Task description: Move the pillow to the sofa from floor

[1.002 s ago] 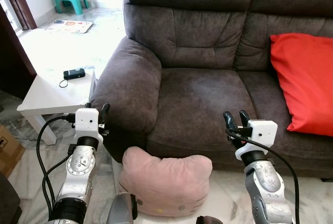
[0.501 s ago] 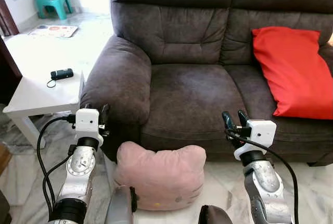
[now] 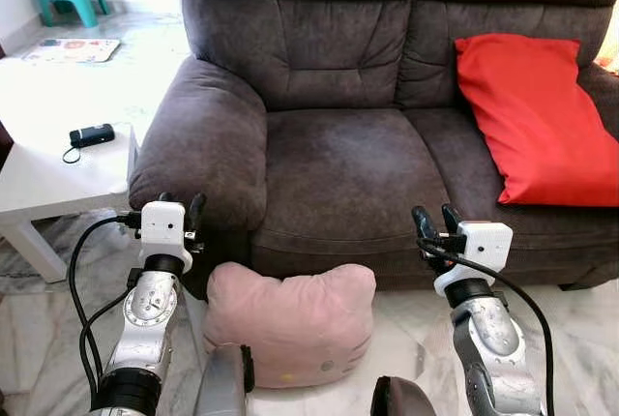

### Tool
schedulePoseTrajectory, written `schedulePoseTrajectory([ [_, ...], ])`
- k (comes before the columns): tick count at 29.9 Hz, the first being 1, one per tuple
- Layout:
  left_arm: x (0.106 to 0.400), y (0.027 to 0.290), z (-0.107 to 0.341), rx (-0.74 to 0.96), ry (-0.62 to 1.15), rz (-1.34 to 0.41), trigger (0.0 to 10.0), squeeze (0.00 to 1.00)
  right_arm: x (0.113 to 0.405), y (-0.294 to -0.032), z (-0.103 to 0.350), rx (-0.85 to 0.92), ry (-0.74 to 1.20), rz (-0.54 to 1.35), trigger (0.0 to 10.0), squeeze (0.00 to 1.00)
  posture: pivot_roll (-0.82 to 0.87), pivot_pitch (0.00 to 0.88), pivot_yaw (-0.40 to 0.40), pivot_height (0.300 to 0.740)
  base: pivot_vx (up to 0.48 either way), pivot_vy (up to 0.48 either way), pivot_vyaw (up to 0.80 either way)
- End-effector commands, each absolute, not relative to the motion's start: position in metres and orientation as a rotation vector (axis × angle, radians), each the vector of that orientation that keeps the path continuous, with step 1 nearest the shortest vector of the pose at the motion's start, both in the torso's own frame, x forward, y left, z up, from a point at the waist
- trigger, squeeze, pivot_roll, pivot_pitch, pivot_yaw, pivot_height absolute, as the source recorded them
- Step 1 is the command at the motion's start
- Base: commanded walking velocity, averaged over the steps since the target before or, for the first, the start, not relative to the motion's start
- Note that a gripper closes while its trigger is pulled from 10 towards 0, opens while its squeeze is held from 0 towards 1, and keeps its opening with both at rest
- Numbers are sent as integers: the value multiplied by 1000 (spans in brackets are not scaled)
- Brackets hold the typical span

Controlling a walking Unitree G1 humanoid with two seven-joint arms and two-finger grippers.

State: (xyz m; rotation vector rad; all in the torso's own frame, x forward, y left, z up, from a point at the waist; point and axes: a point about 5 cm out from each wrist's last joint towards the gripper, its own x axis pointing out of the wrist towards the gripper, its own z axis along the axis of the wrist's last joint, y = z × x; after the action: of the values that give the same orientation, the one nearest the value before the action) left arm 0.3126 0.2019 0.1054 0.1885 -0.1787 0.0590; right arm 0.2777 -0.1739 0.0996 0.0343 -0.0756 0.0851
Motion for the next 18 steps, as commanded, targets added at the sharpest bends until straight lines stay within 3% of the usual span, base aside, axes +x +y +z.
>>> schedulePoseTrajectory([
  [1, 315, 200, 106, 179, -174, 47, 10000, 0, 280, -172, 107, 39, -105, 92, 10000, 0, -3, 0, -36, 546, 0, 0, 0],
  [16, 314, 201, 105, 179, -165, 44, 10000, 0, 279, -169, 108, 9, -116, 129, 10000, 0, -1, 0, -35, 542, 0, 0, 0],
  [18, 314, 200, 105, 179, -164, 42, 10000, 0, 278, -167, 108, 7, -122, 139, 10000, 0, 0, 0, -36, 542, 0, 0, 641],
])
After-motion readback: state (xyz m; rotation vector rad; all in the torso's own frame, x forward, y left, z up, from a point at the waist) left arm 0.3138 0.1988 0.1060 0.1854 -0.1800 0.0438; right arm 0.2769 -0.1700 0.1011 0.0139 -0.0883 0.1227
